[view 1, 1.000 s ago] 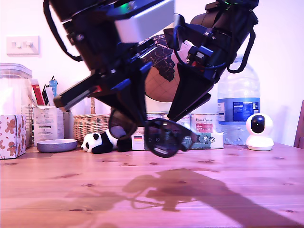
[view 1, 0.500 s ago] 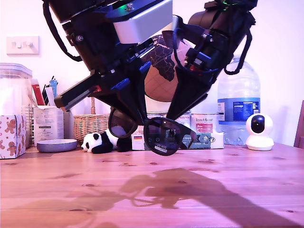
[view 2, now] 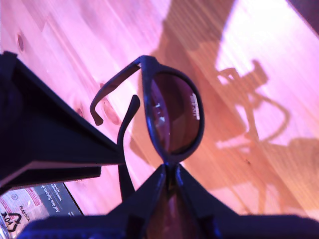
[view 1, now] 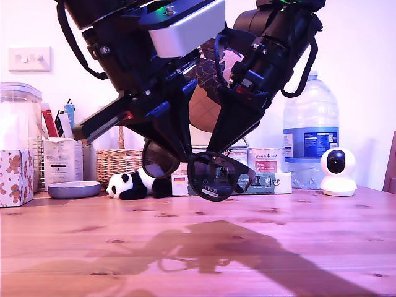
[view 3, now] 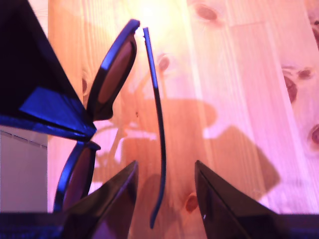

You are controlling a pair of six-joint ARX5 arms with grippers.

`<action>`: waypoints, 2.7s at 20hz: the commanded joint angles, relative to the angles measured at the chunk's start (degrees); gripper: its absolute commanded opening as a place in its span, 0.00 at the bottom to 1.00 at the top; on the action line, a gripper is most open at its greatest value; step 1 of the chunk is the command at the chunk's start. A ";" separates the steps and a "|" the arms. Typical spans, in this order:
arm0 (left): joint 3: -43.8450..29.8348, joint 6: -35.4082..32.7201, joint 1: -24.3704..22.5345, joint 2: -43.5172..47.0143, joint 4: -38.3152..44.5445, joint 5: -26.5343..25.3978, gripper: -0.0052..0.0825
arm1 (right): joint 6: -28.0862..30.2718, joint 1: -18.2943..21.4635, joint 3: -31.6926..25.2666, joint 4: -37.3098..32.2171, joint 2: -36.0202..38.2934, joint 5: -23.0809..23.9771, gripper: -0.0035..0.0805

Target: Pick up the sunglasses and open them, then place them back on the table

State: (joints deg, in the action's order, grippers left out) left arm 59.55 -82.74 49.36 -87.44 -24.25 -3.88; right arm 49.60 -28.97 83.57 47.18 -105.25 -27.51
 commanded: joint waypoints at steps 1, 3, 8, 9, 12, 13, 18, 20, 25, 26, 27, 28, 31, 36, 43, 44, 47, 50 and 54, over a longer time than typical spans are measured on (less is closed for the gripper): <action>-1.03 -0.20 0.20 0.46 0.52 -0.04 0.04 | 0.31 -0.26 0.11 -0.20 -1.79 0.07 0.42; -1.03 -0.20 0.20 0.46 0.68 -0.04 0.04 | 0.31 -0.26 0.11 -0.20 -2.64 0.09 0.42; -1.03 0.15 0.20 0.46 0.66 0.00 0.04 | 0.28 -0.26 0.11 -1.18 -4.52 1.16 0.42; -1.03 0.24 0.20 0.46 0.66 0.07 0.04 | 0.20 -0.24 0.11 -1.66 -4.52 1.38 0.42; -1.03 0.28 0.20 0.46 0.59 0.70 0.04 | -0.07 -0.15 0.11 -2.38 -4.55 2.73 0.42; -1.03 0.28 0.20 0.46 0.44 1.20 0.04 | -0.09 -0.15 0.11 -3.32 -4.55 2.73 0.42; -1.03 0.44 0.20 0.46 0.04 1.92 0.04 | -0.28 -0.15 0.11 -5.95 -4.55 5.73 0.42; -1.03 0.46 0.37 0.46 0.04 1.95 0.04 | -0.33 -0.15 0.11 -6.95 -4.55 6.97 0.42; -1.03 0.85 1.60 0.46 0.04 2.01 0.04 | -0.44 -0.15 0.11 -9.81 -4.55 7.91 0.42; -1.03 0.87 1.84 0.46 0.02 2.03 0.04 | -0.63 -0.15 0.11 -10.67 -4.55 8.52 0.42; -1.03 0.90 2.05 0.46 0.02 2.05 0.04 | -0.81 -0.15 0.11 -11.34 -4.55 8.83 0.42; -1.03 0.96 2.27 0.46 0.04 2.05 0.04 | -1.62 -0.15 0.11 -11.91 -4.55 8.87 0.42; -1.03 1.33 2.82 0.46 0.07 2.12 0.04 | -1.88 -0.17 0.11 -12.59 -4.55 9.09 0.42; -1.03 1.36 3.63 0.46 0.07 2.14 0.04 | -4.94 -0.26 0.11 -16.04 -4.55 10.34 0.42; -1.03 1.38 3.69 0.46 0.09 2.34 0.04 | -8.98 -0.55 0.11 -19.78 -4.55 11.15 0.42; -1.03 1.44 3.69 0.46 0.09 2.36 0.04 | -9.16 -0.61 0.11 -20.22 -4.55 11.13 0.42; -1.03 1.55 3.69 0.46 0.11 2.36 0.04 | -9.84 -1.03 0.13 -21.49 -4.55 11.10 0.42; -1.03 1.75 3.69 0.46 0.11 2.36 0.04 | -13.05 -1.03 0.13 -22.91 -4.55 11.17 0.42; -1.03 1.75 3.63 0.46 0.09 2.32 0.04 | -13.11 -0.85 0.13 -20.96 -4.55 11.37 0.42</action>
State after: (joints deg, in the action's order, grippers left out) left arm 59.55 -81.19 52.62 -87.44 -24.05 -2.46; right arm 36.88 -29.71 83.57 26.41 -109.78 -15.92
